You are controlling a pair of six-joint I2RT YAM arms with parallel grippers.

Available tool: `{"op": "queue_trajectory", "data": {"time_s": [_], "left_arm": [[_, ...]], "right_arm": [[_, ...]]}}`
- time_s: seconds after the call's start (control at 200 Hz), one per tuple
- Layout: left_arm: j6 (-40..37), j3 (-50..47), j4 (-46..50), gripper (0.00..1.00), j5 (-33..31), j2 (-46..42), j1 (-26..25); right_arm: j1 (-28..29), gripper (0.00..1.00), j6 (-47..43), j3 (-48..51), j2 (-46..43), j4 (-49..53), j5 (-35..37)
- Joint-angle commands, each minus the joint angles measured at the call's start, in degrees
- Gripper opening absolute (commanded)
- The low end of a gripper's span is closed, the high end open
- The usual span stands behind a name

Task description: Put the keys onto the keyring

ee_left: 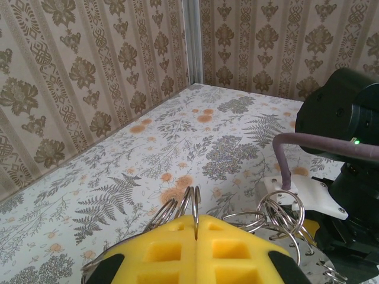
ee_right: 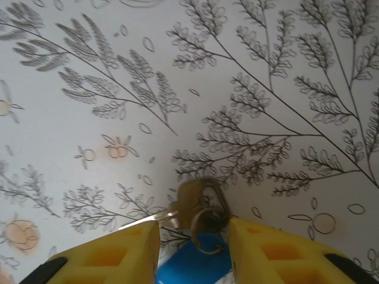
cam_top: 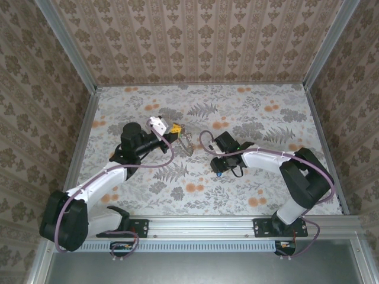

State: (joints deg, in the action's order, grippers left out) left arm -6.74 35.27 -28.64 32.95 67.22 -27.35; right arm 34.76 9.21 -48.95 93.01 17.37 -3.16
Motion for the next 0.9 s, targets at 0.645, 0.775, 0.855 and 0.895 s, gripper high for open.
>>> {"op": "queue_trajectory", "data": {"time_s": [0.645, 0.775, 0.855, 0.895], "left_arm": [[-1.08, -0.30, -0.88, 0.00, 0.33, -0.77, -0.08], [-0.82, -0.20, -1.15, 0.00, 0.63, -0.43, -0.15], [-0.85, -0.20, -1.19, 0.00, 0.70, -0.42, -0.22], [-0.82, -0.12, -1.20, 0.00, 0.78, -0.36, -0.18]], "right_arm": [[-10.78, 0.09, 8.39, 3.34, -1.55, -8.68, -17.85], [-12.79, 0.15, 8.34, 2.43, 0.41, -7.25, -18.37], [-13.90, 0.21, 8.61, 2.00, 1.41, -6.86, -17.81], [-14.26, 0.19, 8.55, 2.06, 1.52, -7.28, -18.02]]}}
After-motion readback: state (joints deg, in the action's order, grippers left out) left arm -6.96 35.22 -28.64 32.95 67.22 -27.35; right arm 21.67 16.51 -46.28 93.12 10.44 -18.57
